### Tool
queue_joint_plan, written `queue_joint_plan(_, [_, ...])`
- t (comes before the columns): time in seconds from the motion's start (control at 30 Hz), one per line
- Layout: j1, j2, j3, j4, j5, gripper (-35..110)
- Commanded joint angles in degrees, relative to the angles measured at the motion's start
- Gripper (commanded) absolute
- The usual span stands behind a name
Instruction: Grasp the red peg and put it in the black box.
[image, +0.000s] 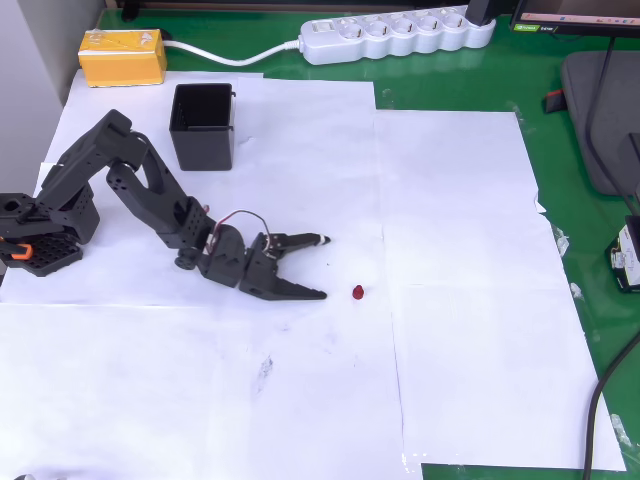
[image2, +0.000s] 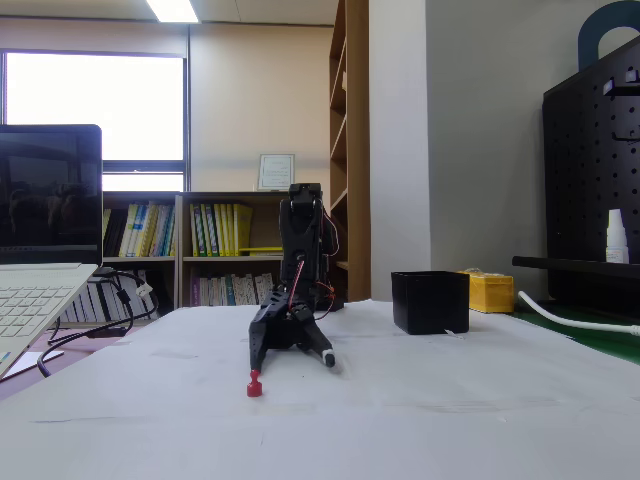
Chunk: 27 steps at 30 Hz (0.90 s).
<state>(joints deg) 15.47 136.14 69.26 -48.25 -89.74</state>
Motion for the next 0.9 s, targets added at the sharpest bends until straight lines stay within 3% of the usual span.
queue_joint_plan(0.0, [1.58,0.79,4.22,2.11,-0.88,39])
queue_joint_plan(0.87, [1.05,11.43,21.18,2.90,0.44,39])
